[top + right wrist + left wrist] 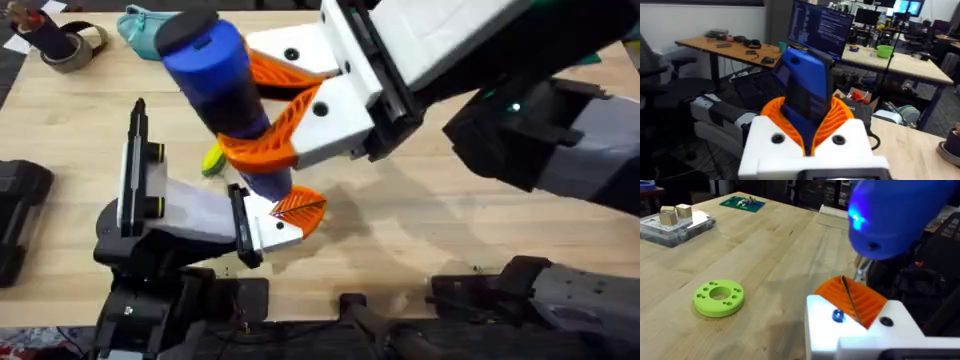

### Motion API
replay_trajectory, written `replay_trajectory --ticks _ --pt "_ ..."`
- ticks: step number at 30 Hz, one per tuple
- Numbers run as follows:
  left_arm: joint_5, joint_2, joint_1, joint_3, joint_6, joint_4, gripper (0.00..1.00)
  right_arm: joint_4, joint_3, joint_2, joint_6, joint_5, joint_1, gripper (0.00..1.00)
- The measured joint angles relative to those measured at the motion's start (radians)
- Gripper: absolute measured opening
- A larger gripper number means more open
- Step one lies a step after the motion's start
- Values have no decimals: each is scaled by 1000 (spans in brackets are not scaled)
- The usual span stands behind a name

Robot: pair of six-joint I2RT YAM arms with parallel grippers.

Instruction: Pick up the gripper from the table and insert it into the empty holder that is missing its gripper. Then pick up a screw, insert it into the mounting hole, and use the screwdriver to tighten it. Finally, clean up the table by picking up the vegetable and placing it into the bucket.

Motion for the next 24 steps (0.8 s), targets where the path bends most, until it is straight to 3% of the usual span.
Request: replay_trajectory --ticks 24 --pt "0 0 0 0 0 0 16 18 -56 26 -44 119 26 45"
